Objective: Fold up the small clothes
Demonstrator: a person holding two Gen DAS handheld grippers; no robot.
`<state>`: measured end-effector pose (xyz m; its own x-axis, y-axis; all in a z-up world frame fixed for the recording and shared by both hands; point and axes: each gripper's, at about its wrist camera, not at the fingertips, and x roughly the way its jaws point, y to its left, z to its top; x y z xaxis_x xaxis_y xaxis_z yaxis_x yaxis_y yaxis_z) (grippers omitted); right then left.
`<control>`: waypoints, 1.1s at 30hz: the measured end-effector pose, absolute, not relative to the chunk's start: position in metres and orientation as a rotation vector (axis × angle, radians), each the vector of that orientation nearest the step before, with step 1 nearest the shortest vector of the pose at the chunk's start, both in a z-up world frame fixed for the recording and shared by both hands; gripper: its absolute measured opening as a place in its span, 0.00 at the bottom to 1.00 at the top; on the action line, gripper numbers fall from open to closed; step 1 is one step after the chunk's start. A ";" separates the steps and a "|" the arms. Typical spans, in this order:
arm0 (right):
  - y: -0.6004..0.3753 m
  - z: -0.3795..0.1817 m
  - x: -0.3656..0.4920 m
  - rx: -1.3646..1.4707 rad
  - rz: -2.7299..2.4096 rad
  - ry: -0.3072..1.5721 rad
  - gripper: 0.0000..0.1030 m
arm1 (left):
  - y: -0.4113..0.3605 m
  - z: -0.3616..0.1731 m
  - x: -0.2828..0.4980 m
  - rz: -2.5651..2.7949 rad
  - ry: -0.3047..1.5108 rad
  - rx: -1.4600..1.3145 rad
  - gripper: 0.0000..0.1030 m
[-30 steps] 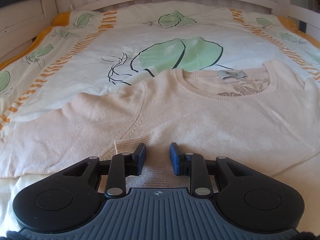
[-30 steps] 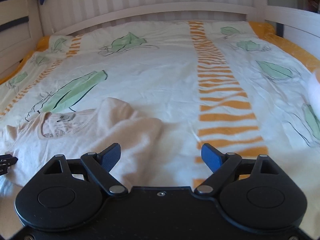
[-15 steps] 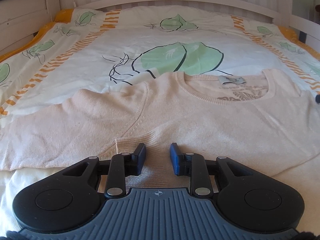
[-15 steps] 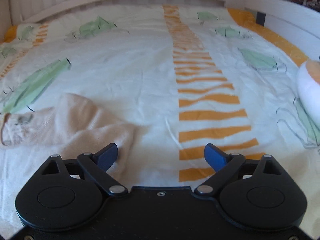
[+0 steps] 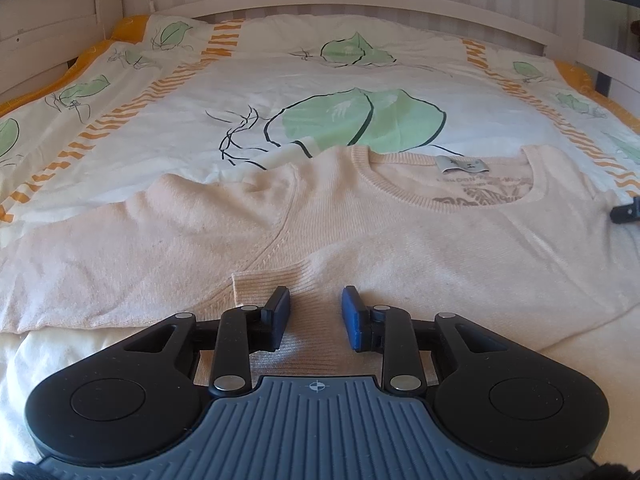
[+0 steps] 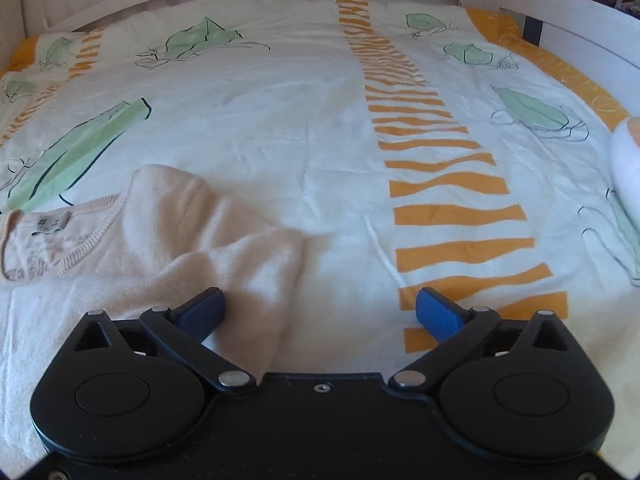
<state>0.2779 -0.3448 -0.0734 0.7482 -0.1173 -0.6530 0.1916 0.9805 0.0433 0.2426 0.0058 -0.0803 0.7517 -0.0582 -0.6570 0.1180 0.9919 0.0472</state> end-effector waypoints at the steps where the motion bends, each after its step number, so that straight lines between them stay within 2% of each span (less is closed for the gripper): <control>1: -0.342 -0.069 0.275 0.110 -0.145 0.676 0.95 | 0.005 -0.081 0.242 -0.095 0.712 0.089 0.28; 4: -0.327 -0.062 0.276 0.067 -0.100 0.643 0.95 | 0.005 -0.081 0.242 -0.094 0.707 0.093 0.28; 7: -0.315 -0.078 0.284 -0.002 -0.096 0.709 0.95 | 0.006 -0.081 0.242 -0.097 0.708 0.087 0.28; 12: -0.322 -0.087 0.270 0.061 -0.098 0.717 0.95 | 0.007 -0.082 0.241 -0.101 0.704 0.080 0.28; 25: -0.333 -0.085 0.308 0.122 -0.137 0.742 0.99 | 0.010 -0.082 0.241 -0.106 0.697 0.067 0.30; 27: -0.335 -0.083 0.301 0.109 -0.151 0.750 0.99 | 0.011 -0.082 0.241 -0.110 0.695 0.053 0.32; 30: -0.342 -0.087 0.282 0.134 -0.145 0.757 0.99 | 0.013 -0.082 0.239 -0.111 0.690 0.040 0.41; 32: -0.345 -0.087 0.268 0.116 -0.134 0.739 0.99 | 0.013 -0.081 0.238 -0.117 0.687 0.032 0.55; 33: -0.347 -0.087 0.262 0.110 -0.128 0.733 0.99 | 0.013 -0.082 0.238 -0.123 0.687 0.027 0.59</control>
<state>0.2624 -0.3471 -0.0867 0.7359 -0.0783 -0.6726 0.1549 0.9864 0.0547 0.2380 0.0130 -0.0816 0.7660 -0.1046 -0.6343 0.1226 0.9923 -0.0155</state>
